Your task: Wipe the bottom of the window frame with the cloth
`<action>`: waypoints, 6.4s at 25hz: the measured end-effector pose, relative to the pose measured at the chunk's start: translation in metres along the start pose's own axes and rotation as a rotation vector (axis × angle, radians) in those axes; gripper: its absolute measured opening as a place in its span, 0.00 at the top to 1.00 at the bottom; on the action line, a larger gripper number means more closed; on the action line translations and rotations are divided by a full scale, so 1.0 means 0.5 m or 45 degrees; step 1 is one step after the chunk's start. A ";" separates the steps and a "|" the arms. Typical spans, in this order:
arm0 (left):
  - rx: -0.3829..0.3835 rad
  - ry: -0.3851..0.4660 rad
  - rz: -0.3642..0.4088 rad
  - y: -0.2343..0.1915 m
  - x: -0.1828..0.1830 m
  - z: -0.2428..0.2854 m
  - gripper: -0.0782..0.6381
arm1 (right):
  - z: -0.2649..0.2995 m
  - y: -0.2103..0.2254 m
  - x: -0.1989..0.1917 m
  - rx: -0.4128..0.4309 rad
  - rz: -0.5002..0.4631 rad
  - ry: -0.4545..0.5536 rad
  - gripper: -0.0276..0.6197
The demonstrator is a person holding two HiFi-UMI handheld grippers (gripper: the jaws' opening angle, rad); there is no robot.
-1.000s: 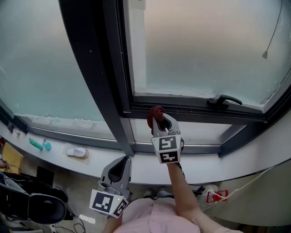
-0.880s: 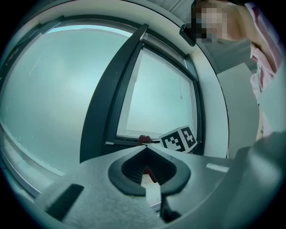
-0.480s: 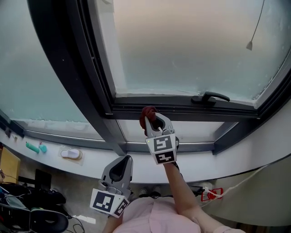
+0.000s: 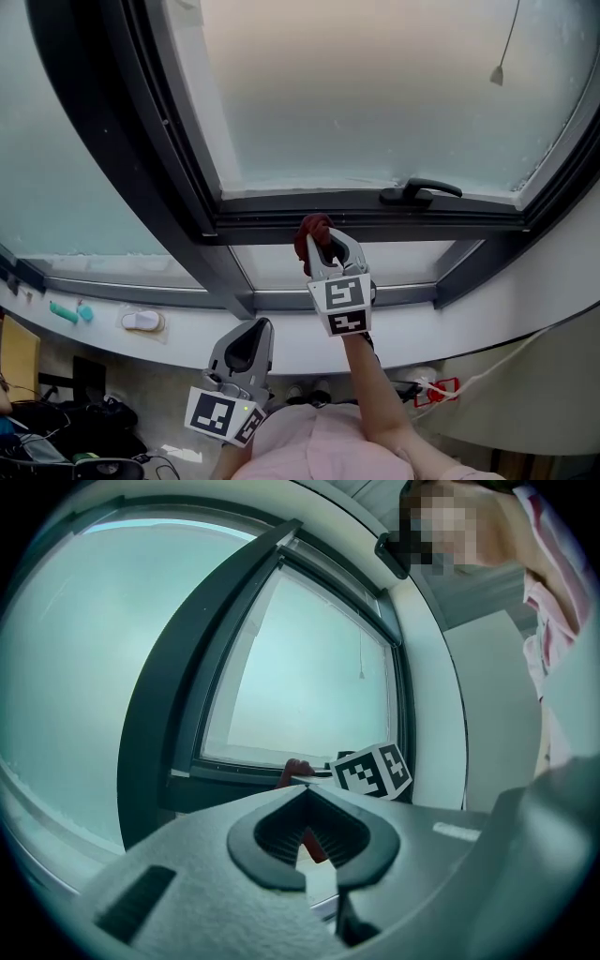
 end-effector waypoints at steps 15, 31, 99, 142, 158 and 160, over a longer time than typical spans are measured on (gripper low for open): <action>-0.044 0.018 0.000 0.008 -0.002 0.023 0.90 | -0.040 0.086 -0.018 -0.123 0.052 -0.009 0.86; -0.045 0.025 0.007 0.059 -0.015 0.061 0.90 | -0.080 0.172 -0.034 -0.152 0.085 0.018 0.86; 0.035 0.019 -0.007 -0.214 0.026 -0.117 0.90 | 0.113 -0.332 -0.008 0.194 0.095 0.012 0.86; 0.099 0.047 -0.008 -0.265 0.030 -0.145 0.90 | 0.134 -0.186 -0.052 -0.104 -0.011 -0.004 0.86; 0.027 0.034 0.002 -0.168 0.025 -0.046 0.90 | 0.077 -0.069 -0.077 -0.118 -0.026 -0.005 0.86; 0.010 0.033 0.002 -0.155 0.024 -0.032 0.90 | 0.067 -0.048 -0.081 -0.133 -0.025 -0.007 0.86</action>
Point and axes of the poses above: the fingertips, and each gripper's own axes: z forward along the fingers, y to its right, x out of its top, the point moved 3 cm from there along -z, backward along the fingers, and after that the axes turned 1 degree about -x, right-handed, at the moved point
